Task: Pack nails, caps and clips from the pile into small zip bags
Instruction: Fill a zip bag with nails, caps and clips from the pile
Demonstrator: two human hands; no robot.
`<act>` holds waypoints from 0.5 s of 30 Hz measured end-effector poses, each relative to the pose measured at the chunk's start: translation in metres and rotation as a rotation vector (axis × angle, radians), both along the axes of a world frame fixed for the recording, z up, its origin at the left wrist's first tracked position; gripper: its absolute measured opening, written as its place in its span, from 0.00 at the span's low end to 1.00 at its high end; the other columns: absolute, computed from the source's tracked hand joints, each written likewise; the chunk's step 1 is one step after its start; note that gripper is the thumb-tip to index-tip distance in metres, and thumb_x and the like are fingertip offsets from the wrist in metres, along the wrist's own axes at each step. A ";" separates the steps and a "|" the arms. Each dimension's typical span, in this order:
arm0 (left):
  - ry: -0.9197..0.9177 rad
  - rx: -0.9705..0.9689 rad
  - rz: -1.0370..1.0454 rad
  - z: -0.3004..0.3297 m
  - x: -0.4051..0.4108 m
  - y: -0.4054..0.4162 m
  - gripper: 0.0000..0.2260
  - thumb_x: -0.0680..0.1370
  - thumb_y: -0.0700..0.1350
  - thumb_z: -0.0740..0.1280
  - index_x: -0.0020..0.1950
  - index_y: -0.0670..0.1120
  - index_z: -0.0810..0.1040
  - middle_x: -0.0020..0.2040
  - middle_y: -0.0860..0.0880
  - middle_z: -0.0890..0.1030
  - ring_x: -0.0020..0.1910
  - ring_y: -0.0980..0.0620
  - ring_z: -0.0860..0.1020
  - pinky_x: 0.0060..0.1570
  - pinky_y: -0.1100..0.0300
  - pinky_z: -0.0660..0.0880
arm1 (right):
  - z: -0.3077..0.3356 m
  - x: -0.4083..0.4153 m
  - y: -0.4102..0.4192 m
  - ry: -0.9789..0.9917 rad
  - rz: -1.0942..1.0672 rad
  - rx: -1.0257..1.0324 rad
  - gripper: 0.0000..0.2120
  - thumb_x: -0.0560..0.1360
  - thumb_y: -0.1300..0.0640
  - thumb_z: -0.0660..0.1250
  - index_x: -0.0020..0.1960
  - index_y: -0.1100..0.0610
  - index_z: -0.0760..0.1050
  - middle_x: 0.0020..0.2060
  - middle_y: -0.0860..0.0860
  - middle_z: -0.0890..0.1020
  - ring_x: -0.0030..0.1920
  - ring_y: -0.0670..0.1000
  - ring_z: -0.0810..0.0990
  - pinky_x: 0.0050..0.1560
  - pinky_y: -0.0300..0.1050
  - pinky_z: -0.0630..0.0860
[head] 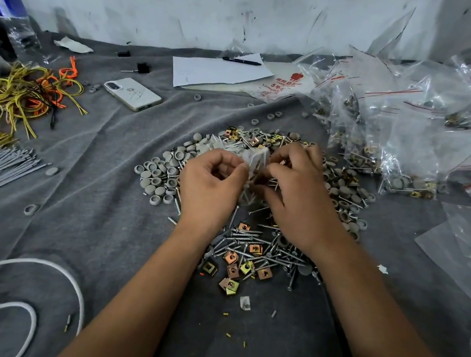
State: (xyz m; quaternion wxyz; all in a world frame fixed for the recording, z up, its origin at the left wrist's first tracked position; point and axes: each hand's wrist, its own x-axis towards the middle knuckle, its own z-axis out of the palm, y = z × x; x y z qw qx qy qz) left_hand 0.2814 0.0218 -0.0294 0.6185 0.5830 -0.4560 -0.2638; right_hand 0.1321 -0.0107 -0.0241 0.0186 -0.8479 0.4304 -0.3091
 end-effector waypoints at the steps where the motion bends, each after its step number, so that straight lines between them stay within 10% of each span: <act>1: 0.000 0.002 -0.018 0.001 -0.001 0.001 0.04 0.78 0.36 0.72 0.44 0.41 0.84 0.38 0.39 0.84 0.33 0.48 0.78 0.35 0.52 0.78 | -0.001 -0.001 -0.001 0.000 -0.014 0.004 0.10 0.76 0.56 0.74 0.54 0.61 0.82 0.59 0.53 0.74 0.65 0.55 0.66 0.64 0.46 0.70; 15: 0.076 -0.020 0.054 0.001 0.003 -0.002 0.06 0.78 0.36 0.72 0.42 0.44 0.84 0.35 0.45 0.83 0.31 0.51 0.77 0.32 0.57 0.77 | -0.001 -0.002 -0.002 -0.071 0.017 0.046 0.11 0.79 0.57 0.70 0.60 0.50 0.84 0.58 0.52 0.76 0.64 0.54 0.66 0.59 0.44 0.67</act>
